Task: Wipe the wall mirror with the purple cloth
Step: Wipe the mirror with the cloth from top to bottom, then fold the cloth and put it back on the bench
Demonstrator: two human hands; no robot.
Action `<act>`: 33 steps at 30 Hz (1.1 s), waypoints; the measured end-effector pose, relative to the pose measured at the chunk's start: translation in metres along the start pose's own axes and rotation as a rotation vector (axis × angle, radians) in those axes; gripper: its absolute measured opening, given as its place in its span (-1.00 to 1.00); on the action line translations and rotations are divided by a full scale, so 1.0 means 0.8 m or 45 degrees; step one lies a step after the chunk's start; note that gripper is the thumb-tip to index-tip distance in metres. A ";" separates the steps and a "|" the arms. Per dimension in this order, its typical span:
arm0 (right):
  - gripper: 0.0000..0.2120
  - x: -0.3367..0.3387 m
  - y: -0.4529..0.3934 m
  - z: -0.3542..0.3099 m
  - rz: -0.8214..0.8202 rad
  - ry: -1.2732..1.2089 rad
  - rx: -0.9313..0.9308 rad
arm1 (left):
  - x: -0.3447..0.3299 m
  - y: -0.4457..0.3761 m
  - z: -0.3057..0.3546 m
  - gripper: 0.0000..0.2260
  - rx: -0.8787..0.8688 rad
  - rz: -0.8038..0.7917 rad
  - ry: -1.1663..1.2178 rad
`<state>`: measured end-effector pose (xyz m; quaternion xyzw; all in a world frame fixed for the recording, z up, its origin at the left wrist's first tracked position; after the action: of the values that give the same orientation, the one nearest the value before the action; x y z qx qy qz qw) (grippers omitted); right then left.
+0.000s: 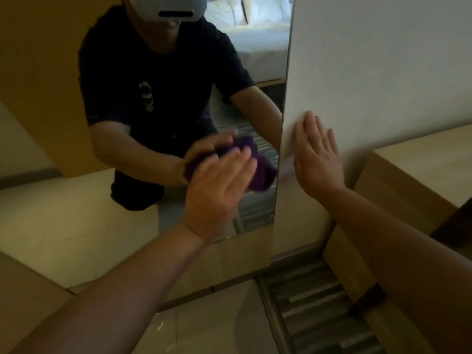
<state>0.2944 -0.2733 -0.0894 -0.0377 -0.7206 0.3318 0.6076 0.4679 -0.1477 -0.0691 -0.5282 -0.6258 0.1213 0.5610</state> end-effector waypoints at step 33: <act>-0.44 0.036 0.025 -0.011 -0.482 -0.154 -0.099 | -0.069 0.118 0.056 -0.67 0.613 -1.425 1.041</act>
<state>0.2878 -0.2413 -0.0752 0.0950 -0.7623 0.1851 0.6128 0.4699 -0.1330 -0.1861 0.0054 -0.4985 -0.2561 0.8282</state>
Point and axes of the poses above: each hand's wrist, its own y-axis away from the middle knuckle, its own x-axis out of the back of the hand, z = x × y, the point moved 8 cm from there along -y, towards the middle knuckle, and after that the axes turned 7 degrees about -z, right-handed, at the moved point
